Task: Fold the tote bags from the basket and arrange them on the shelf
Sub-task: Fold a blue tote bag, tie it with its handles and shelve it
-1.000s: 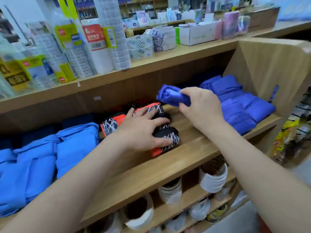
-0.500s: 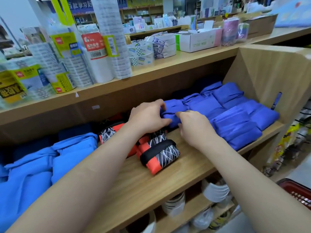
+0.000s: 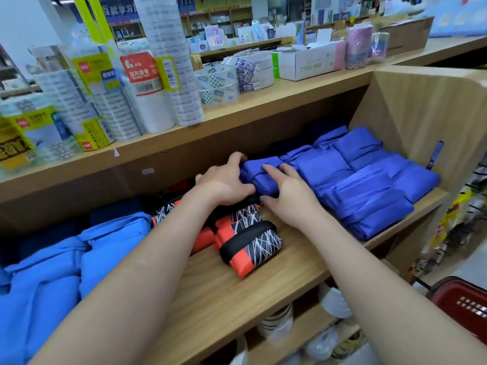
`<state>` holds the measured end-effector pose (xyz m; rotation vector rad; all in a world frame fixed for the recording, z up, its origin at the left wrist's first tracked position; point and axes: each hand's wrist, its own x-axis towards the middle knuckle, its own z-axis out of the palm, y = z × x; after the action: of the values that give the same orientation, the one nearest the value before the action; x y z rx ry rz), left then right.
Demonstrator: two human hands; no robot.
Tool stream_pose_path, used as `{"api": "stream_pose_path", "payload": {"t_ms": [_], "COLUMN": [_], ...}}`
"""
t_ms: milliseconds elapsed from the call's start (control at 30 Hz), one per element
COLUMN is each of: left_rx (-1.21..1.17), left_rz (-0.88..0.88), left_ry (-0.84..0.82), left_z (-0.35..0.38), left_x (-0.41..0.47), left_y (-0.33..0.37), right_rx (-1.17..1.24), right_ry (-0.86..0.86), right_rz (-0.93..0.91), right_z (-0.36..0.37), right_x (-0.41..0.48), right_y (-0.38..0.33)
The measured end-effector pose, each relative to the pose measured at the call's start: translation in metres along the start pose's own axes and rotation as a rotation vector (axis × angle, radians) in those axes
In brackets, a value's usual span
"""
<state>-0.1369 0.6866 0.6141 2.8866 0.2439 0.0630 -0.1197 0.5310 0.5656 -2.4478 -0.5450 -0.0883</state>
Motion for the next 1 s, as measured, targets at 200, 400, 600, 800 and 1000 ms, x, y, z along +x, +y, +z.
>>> {"api": "stream_pose_path", "payload": {"t_ms": [200, 400, 600, 800, 1000], "left_rx": [0.103, 0.020, 0.026, 0.204, 0.281], "left_rz": [0.008, 0.075, 0.121, 0.050, 0.029], "left_ry": [-0.039, -0.023, 0.030, 0.122, 0.198], "left_z": [0.002, 0.003, 0.006, 0.007, 0.011], "left_x": [0.000, 0.002, 0.005, 0.016, 0.015], "left_y": [-0.013, -0.020, -0.017, 0.004, 0.018], "right_rx": [-0.166, -0.262, 0.043, -0.299, -0.393], "right_ry": [0.169, 0.119, 0.003, 0.331, 0.212], "right_rz": [0.066, 0.081, 0.024, -0.010, 0.211], "right_z": [0.000, 0.016, 0.005, -0.061, -0.077], "right_x": [0.010, 0.014, 0.010, -0.052, -0.079], "right_y": [-0.015, -0.025, -0.017, 0.004, 0.055]}}
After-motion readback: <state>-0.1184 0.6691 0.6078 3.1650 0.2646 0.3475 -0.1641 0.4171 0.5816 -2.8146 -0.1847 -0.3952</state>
